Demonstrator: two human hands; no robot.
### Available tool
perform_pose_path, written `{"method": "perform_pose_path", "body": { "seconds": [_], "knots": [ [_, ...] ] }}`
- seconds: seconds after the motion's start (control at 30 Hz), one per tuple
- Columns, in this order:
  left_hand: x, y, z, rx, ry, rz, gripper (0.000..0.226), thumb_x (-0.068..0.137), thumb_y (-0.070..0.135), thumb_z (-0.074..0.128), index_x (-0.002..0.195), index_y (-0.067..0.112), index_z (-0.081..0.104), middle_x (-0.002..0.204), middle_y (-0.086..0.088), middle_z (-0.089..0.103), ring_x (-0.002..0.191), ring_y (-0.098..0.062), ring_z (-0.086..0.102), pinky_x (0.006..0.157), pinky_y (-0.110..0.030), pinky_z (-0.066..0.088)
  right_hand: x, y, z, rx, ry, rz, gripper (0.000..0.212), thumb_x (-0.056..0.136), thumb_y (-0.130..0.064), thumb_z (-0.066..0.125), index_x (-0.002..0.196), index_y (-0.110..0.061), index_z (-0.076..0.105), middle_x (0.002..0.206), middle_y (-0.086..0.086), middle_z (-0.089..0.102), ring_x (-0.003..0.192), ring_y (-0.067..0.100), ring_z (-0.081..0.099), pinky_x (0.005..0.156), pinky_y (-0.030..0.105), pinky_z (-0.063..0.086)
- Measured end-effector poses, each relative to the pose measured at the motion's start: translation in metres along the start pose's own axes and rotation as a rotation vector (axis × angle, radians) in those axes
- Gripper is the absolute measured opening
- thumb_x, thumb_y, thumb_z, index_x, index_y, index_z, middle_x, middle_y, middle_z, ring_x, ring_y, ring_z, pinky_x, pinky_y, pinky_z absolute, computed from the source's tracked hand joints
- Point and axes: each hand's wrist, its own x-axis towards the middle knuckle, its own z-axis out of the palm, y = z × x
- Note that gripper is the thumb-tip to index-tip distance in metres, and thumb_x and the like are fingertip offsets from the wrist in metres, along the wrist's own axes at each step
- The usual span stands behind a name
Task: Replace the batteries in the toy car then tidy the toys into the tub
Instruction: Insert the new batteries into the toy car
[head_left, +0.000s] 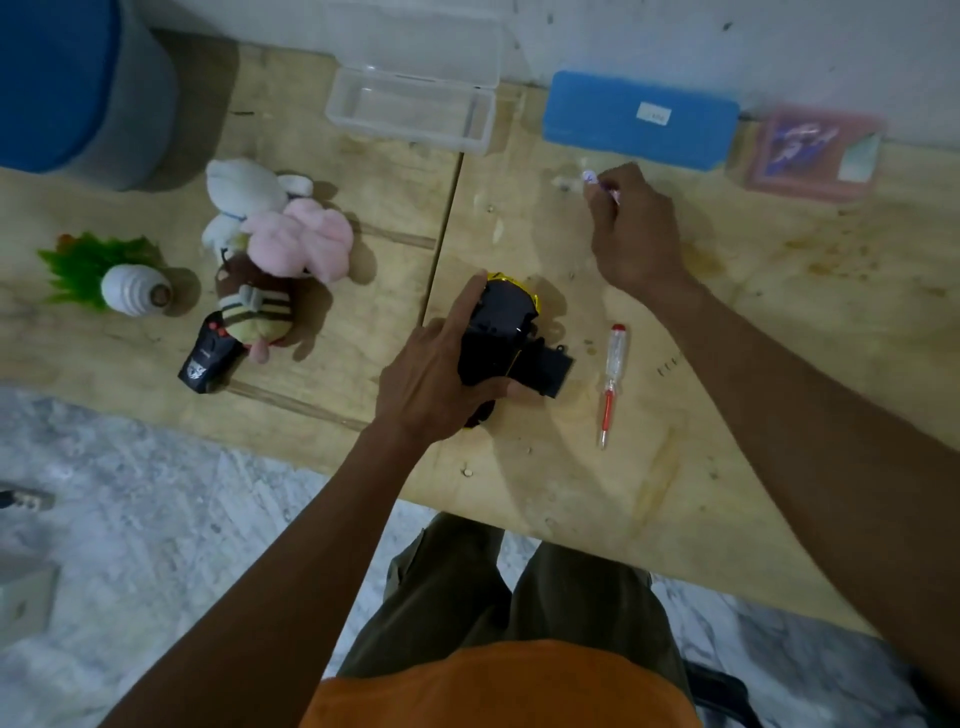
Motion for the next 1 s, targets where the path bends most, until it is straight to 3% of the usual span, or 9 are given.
{"method": "perform_pose_path", "body": {
  "seconds": [0.1,0.17,0.3,0.4,0.53,0.63,0.73,0.83,1.0],
  "knots": [
    [-0.003,0.004,0.003,0.019,-0.015,0.003,0.119,0.072,0.062,0.078,0.151,0.055,-0.011,0.12,-0.006,0.064,0.1,-0.03,0.064,0.075,-0.051,0.058,-0.03,-0.027,-0.013,0.596,0.016,0.317,0.027,0.104,-0.033,0.049,0.112,-0.012,0.064,0.079,-0.003,0.065,0.055,0.01,0.049,0.051,0.025,0.038],
    [-0.007,0.01,0.003,0.059,-0.01,0.013,0.115,0.08,0.055,0.076,0.15,0.055,-0.015,0.116,-0.011,0.06,0.091,-0.031,0.062,0.074,-0.05,0.057,-0.058,-0.044,-0.025,0.911,-0.057,0.505,0.028,0.104,-0.035,0.05,0.115,-0.013,0.063,0.087,-0.001,0.067,0.05,0.01,0.042,0.043,0.02,0.027],
    [-0.013,0.017,0.003,-0.026,-0.018,0.001,0.113,0.084,0.037,0.079,0.156,0.047,-0.007,0.127,-0.012,0.057,0.096,-0.034,0.064,0.076,-0.043,0.055,-0.105,-0.076,-0.046,1.17,-0.101,0.604,0.021,0.104,-0.033,0.051,0.109,-0.015,0.06,0.106,0.002,0.074,0.049,0.011,0.042,0.04,0.019,0.026],
    [-0.022,0.02,-0.004,-0.362,0.042,-0.011,0.116,0.079,0.028,0.086,0.161,0.035,0.005,0.15,0.001,0.049,0.128,-0.026,0.055,0.095,-0.033,0.048,-0.129,-0.1,-0.062,1.22,-0.058,0.638,0.023,0.102,-0.034,0.055,0.1,-0.013,0.062,0.103,0.0,0.074,0.048,0.011,0.039,0.039,0.02,0.026],
    [-0.042,0.035,-0.032,-0.669,0.053,-0.003,0.112,0.079,0.023,0.086,0.158,0.043,0.009,0.131,0.035,0.051,0.119,-0.002,0.059,0.099,-0.031,0.05,-0.151,-0.128,-0.08,1.252,0.024,0.605,0.021,0.101,-0.031,0.057,0.112,-0.015,0.065,0.089,0.0,0.068,0.048,0.01,0.037,0.038,0.02,0.026],
    [-0.058,0.044,-0.057,-0.846,0.019,0.076,0.106,0.084,0.011,0.081,0.158,0.043,0.013,0.13,0.021,0.059,0.108,0.006,0.065,0.079,-0.015,0.056,-0.165,-0.148,-0.089,1.252,0.064,0.517,0.023,0.102,-0.022,0.055,0.123,-0.029,0.063,0.091,0.005,0.067,0.048,0.011,0.034,0.038,0.019,0.026],
    [-0.071,0.05,-0.078,-0.92,0.015,0.177,0.096,0.084,0.012,0.081,0.155,0.044,0.024,0.138,0.004,0.059,0.115,-0.012,0.066,0.086,-0.03,0.06,-0.176,-0.169,-0.09,1.187,0.116,0.442,0.021,0.1,-0.023,0.059,0.118,-0.031,0.066,0.095,0.022,0.063,0.048,0.014,0.031,0.04,0.021,0.023],
    [-0.08,0.052,-0.097,-0.932,0.015,0.251,0.09,0.084,0.008,0.08,0.151,0.042,0.03,0.137,0.008,0.059,0.115,-0.016,0.067,0.089,-0.035,0.06,-0.186,-0.185,-0.088,1.118,0.189,0.409,0.016,0.096,-0.025,0.065,0.112,-0.028,0.068,0.091,0.03,0.058,0.046,0.014,0.03,0.041,0.021,0.024],
    [-0.097,0.049,-0.126,-0.934,0.012,0.349,0.09,0.08,0.002,0.083,0.147,0.039,0.036,0.135,0.008,0.06,0.109,-0.011,0.069,0.079,-0.025,0.06,-0.207,-0.207,-0.088,0.959,0.323,0.283,0.016,0.088,-0.024,0.075,0.101,-0.018,0.069,0.073,0.004,0.065,0.047,0.01,0.044,0.046,0.022,0.038]
  ]
}}
